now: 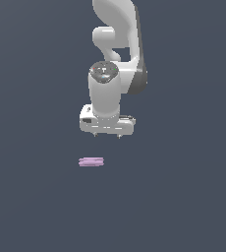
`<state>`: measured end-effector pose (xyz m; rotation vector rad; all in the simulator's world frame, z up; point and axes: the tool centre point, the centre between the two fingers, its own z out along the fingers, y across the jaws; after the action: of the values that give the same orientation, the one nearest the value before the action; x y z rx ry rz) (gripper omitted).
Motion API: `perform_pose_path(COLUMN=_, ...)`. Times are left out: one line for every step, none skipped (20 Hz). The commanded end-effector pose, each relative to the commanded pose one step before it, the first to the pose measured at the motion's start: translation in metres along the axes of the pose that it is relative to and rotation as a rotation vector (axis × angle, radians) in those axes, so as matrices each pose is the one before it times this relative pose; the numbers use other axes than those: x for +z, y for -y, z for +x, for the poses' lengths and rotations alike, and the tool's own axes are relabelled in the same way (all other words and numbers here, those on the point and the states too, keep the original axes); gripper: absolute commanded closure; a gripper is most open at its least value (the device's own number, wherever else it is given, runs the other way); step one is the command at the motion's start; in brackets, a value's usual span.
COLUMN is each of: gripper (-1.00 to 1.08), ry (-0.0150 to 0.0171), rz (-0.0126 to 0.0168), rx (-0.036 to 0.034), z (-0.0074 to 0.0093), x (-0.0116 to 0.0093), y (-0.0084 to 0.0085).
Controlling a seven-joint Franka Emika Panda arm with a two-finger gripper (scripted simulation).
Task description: Pick up the object and move it to a goal position.
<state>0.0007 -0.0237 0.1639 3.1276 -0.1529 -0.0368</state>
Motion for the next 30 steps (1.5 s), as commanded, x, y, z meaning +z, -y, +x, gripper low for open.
perform_pose_path(gripper=-0.92, ry=0.00067, rz=0.00294, rx=0.05298, z=0.00275, x=0.00348, y=-0.00240)
perform_pose_path(gripper=-0.92, ry=0.00024, rz=0.00132, rx=0.02477, z=0.00136, x=0.00159, y=-0.00104)
perform_pose_path(gripper=-0.92, ry=0.00026, rz=0.00135, rx=0.02639, z=0.00147, x=0.00170, y=-0.00109)
perform_pose_path(gripper=-0.92, ry=0.00028, rz=0.00138, rx=0.02800, z=0.00158, x=0.00181, y=-0.00112)
perform_pose_path(gripper=-0.92, ry=0.00029, rz=0.00140, rx=0.02963, z=0.00170, x=0.00191, y=-0.00116)
perform_pose_path(gripper=-0.92, ry=0.00030, rz=0.00140, rx=0.03123, z=0.00182, x=0.00202, y=-0.00118)
perform_pose_path(gripper=-0.92, ry=0.00030, rz=0.00136, rx=0.03199, z=0.00189, x=0.00208, y=-0.00117)
perform_pose_path(gripper=-0.92, ry=0.00029, rz=0.00129, rx=0.03197, z=0.00192, x=0.00208, y=-0.00112)
perform_pose_path(gripper=-0.92, ry=0.00027, rz=0.00122, rx=0.03195, z=0.00195, x=0.00208, y=-0.00108)
perform_pose_path(gripper=-0.92, ry=0.00026, rz=0.00115, rx=0.03192, z=0.00197, x=0.00208, y=-0.00103)
perform_pose_path(gripper=-0.92, ry=0.00023, rz=0.00108, rx=0.03189, z=0.00200, x=0.00208, y=-0.00098)
perform_pose_path(gripper=-0.92, ry=0.00020, rz=0.00102, rx=0.03187, z=0.00202, x=0.00208, y=-0.00094)
perform_pose_path(gripper=-0.92, ry=0.00018, rz=0.00096, rx=0.03184, z=0.00204, x=0.00209, y=-0.00089)
perform_pose_path(gripper=-0.92, ry=0.00014, rz=0.00090, rx=0.03180, z=0.00206, x=0.00209, y=-0.00084)
perform_pose_path(gripper=-0.92, ry=0.00011, rz=0.00084, rx=0.03178, z=0.00208, x=0.00209, y=-0.00079)
perform_pose_path(gripper=-0.92, ry=0.00007, rz=0.00079, rx=0.03174, z=0.00210, x=0.00209, y=-0.00074)
perform_pose_path(gripper=-0.92, ry=0.00003, rz=0.00074, rx=0.03171, z=0.00212, x=0.00209, y=-0.00069)
perform_pose_path(gripper=-0.92, ry=-0.00002, rz=0.00070, rx=0.03168, z=0.00213, x=0.00209, y=-0.00063)
perform_pose_path(gripper=-0.92, ry=-0.00006, rz=0.00066, rx=0.03165, z=0.00214, x=0.00209, y=-0.00058)
perform_pose_path(gripper=-0.92, ry=-0.00011, rz=0.00062, rx=0.03161, z=0.00216, x=0.00209, y=-0.00053)
perform_pose_path(gripper=-0.92, ry=-0.00016, rz=0.00059, rx=0.03158, z=0.00217, x=0.00209, y=-0.00047)
perform_pose_path(gripper=-0.92, ry=-0.00021, rz=0.00056, rx=0.03154, z=0.00217, x=0.00209, y=-0.00042)
perform_pose_path(gripper=-0.92, ry=-0.00027, rz=0.00053, rx=0.03150, z=0.00218, x=0.00209, y=-0.00036)
perform_pose_path(gripper=-0.92, ry=-0.00032, rz=0.00051, rx=0.03147, z=0.00219, x=0.00209, y=-0.00031)
perform_pose_path(gripper=-0.92, ry=-0.00038, rz=0.00049, rx=0.03142, z=0.00219, x=0.00209, y=-0.00025)
perform_pose_path(gripper=-0.92, ry=-0.00043, rz=0.00047, rx=0.03139, z=0.00219, x=0.00209, y=-0.00020)
perform_pose_path(gripper=-0.92, ry=-0.00049, rz=0.00046, rx=0.03135, z=0.00219, x=0.00209, y=-0.00014)
perform_pose_path(gripper=-0.92, ry=-0.00055, rz=0.00045, rx=0.03130, z=0.00219, x=0.00208, y=-0.00009)
perform_pose_path(gripper=-0.92, ry=-0.00060, rz=0.00045, rx=0.03126, z=0.00218, x=0.00208, y=-0.00003)
perform_pose_path(gripper=-0.92, ry=-0.00066, rz=0.00045, rx=0.03122, z=0.00218, x=0.00208, y=0.00002)
